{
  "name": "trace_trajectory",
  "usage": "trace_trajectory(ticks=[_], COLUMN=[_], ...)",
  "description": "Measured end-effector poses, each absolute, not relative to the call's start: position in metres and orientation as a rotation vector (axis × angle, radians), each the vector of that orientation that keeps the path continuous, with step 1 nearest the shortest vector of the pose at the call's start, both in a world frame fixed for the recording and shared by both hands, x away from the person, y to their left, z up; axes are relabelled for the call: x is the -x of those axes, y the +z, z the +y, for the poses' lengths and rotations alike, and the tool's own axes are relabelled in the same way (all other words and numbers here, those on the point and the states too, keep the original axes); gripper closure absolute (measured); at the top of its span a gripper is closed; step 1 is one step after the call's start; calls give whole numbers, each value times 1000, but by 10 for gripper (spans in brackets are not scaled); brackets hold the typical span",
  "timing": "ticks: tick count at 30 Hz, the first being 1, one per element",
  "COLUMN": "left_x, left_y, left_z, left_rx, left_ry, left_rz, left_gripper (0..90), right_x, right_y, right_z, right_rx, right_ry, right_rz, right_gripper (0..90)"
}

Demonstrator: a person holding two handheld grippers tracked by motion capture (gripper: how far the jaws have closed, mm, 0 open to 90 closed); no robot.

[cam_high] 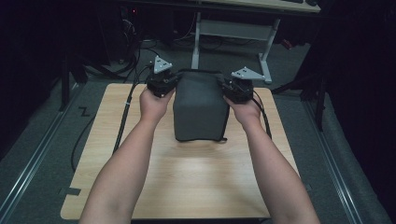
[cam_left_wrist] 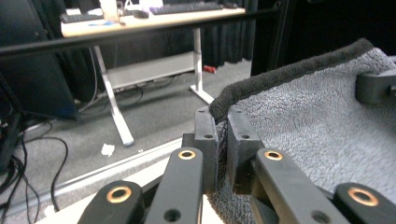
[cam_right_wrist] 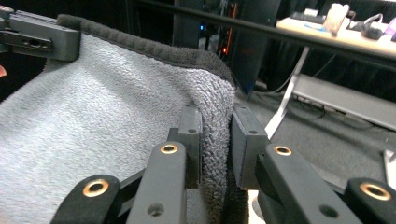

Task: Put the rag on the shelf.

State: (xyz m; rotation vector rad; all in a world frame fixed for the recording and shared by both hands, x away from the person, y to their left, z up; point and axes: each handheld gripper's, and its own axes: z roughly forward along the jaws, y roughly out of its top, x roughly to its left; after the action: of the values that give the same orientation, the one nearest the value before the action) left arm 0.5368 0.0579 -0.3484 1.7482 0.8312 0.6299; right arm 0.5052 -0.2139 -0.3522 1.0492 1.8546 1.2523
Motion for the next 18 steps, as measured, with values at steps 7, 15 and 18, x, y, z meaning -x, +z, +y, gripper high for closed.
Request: trace_trajectory(ticks=[7, 15, 18], left_x=[-541, -544, -544], left_y=[-364, -379, -385], left_z=[60, 63, 63], left_rx=[-1783, -1811, -1822], left_ry=[604, 556, 540], left_rz=[860, 882, 887], left_gripper=[842, 843, 843], right_x=[-510, -513, -513], right_y=[-367, -377, -380], right_z=[-213, -213, -213], right_rx=[-1050, -1036, -1040], right_ry=[1228, 1218, 1210], right_rz=[1889, 1922, 1927], right_gripper=[770, 770, 770])
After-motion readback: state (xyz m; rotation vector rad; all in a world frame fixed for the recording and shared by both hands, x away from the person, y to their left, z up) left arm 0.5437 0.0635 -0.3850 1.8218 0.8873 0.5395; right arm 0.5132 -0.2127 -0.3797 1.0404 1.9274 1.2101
